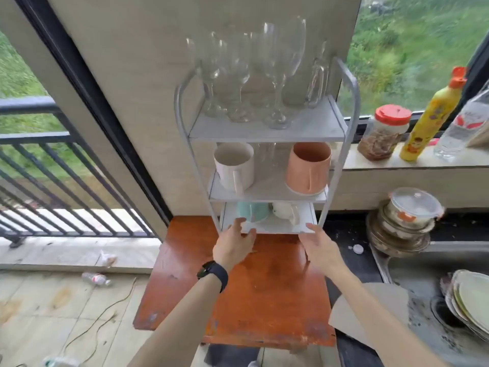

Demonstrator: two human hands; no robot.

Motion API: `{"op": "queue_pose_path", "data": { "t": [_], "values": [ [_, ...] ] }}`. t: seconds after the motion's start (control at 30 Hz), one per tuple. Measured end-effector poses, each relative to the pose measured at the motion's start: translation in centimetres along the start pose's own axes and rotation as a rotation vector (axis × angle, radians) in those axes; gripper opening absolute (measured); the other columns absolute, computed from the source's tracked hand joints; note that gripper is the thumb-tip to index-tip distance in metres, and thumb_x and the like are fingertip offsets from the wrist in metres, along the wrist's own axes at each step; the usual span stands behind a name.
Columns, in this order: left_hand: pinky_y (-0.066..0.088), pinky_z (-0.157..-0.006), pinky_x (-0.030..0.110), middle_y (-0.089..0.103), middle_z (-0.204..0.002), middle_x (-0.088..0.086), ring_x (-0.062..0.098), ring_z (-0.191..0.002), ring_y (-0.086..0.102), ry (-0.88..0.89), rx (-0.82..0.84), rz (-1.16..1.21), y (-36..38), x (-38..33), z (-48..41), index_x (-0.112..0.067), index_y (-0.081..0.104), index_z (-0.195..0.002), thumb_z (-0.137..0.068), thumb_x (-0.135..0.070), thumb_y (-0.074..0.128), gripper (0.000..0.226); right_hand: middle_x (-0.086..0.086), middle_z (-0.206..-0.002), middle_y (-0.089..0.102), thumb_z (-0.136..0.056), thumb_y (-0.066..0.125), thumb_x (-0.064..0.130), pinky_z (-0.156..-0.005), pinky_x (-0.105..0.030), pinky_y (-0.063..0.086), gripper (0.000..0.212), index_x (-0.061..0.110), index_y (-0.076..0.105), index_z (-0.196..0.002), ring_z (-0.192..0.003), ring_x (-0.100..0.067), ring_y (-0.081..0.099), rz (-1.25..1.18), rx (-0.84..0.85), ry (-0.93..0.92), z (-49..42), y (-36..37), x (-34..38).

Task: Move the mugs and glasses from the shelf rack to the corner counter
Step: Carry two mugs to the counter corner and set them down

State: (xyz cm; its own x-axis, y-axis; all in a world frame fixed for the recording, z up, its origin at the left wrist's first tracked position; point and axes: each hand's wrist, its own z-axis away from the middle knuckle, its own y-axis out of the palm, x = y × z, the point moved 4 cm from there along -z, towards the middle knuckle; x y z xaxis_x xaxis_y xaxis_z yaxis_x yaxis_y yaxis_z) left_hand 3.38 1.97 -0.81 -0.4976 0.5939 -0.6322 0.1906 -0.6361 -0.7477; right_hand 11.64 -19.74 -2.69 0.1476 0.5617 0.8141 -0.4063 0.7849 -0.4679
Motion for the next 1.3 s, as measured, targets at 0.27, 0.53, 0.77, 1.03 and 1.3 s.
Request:
{"op": "queue_pose_path", "data": {
  "t": [0.27,0.53,0.77,1.03,1.3],
  "values": [
    [0.062,-0.081,0.045,0.068,-0.112,0.0,0.02,-0.086,0.074,-0.201,0.277,0.598,2.3,0.6,-4.3,-0.026,0.051,-0.138,-0.086,-0.064,0.059,0.065,-0.005,-0.105,0.072,-0.096,0.045,0.062,-0.078,-0.036,0.061,0.047,0.022,0.055,-0.119,-0.083,-0.023,0.077,-0.415,0.006,0.161,-3.2,3.5,1.7],
    [0.059,-0.081,0.047,0.069,-0.106,-0.008,0.014,-0.065,0.065,-0.127,0.212,0.687,2.6,0.3,-4.4,-0.033,0.063,-0.101,-0.095,-0.066,0.038,0.041,-0.01,-0.098,0.063,-0.101,0.04,0.054,-0.08,-0.031,0.055,0.039,0.019,0.056,-0.092,-0.094,-0.024,0.068,-0.492,-0.033,0.149,-4.1,3.9,3.0],
    [0.057,-0.068,0.039,0.073,-0.09,-0.005,0.011,-0.058,0.056,-0.025,0.166,0.598,3.1,2.9,-2.7,-0.024,0.068,-0.093,-0.095,-0.065,0.04,0.05,-0.018,-0.103,0.071,-0.1,0.044,0.052,-0.084,-0.033,0.061,0.043,0.012,0.061,-0.099,-0.09,-0.022,0.075,-0.482,-0.079,0.134,-0.2,4.3,0.8],
    [0.04,-0.054,0.023,0.068,-0.074,-0.005,0.009,-0.055,0.048,0.095,0.256,0.544,4.5,2.4,3.3,-0.017,0.069,-0.086,-0.099,-0.056,0.041,0.05,-0.018,-0.094,0.07,-0.105,0.04,0.041,-0.085,-0.038,0.061,0.037,0.011,0.062,-0.109,-0.093,-0.029,0.073,-0.613,-0.092,0.168,10.1,2.5,-4.5],
    [0.039,-0.057,0.018,0.056,-0.058,-0.016,0.001,-0.055,0.05,0.242,0.498,0.468,12.4,-4.0,15.5,-0.029,0.061,-0.072,-0.097,-0.053,0.047,0.037,-0.015,-0.082,0.073,-0.101,0.046,0.043,-0.074,-0.036,0.061,0.041,0.009,0.065,-0.092,-0.079,-0.025,0.074,-0.652,-0.392,0.203,23.0,-4.6,-15.1]
  ]
}}
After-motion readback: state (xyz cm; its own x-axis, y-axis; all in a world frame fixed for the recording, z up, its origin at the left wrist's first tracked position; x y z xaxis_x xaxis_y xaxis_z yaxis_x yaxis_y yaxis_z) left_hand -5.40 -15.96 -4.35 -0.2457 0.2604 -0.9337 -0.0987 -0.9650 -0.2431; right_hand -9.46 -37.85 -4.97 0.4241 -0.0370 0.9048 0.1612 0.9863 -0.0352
